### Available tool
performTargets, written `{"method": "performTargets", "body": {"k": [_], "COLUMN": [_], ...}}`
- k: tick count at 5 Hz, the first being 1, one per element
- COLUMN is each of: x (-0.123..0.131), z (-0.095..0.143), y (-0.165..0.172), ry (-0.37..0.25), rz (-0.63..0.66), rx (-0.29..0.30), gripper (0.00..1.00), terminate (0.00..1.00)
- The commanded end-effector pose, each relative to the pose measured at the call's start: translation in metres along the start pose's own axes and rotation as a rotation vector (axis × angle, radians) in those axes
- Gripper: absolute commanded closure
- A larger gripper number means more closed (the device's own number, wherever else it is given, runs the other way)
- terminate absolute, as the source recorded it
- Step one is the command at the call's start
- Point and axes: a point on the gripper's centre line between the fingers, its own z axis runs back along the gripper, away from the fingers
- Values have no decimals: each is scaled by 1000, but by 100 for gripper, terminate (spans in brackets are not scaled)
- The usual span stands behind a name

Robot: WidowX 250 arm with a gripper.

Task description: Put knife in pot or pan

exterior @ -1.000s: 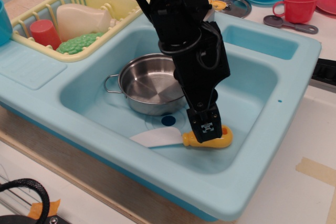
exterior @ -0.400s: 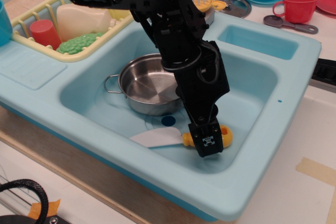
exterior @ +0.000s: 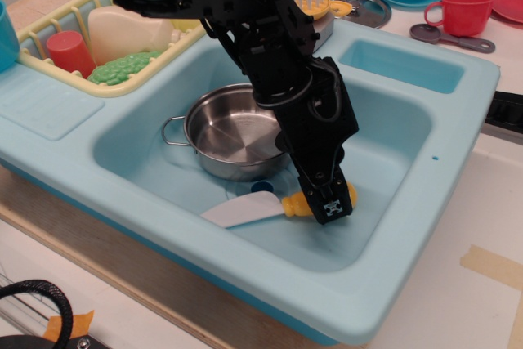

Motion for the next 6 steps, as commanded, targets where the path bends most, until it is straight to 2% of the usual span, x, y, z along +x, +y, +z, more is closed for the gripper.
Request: {"method": "performTargets", "body": {"k": [1,2,3,4,5,6], "x": [-5,6,25,33,31,21], "z": [-5,14,45,65,75,82], "y": [-4,-6,-6,-3,12,35], "ry": [21,85,154,185,188,198], "rz": [16,34,25,34,35,127], "rx": [-28,-15,19,51,81,151], "gripper": [100,100,100,100,100,100], "terminate": [0,0,0,0,0,0]}}
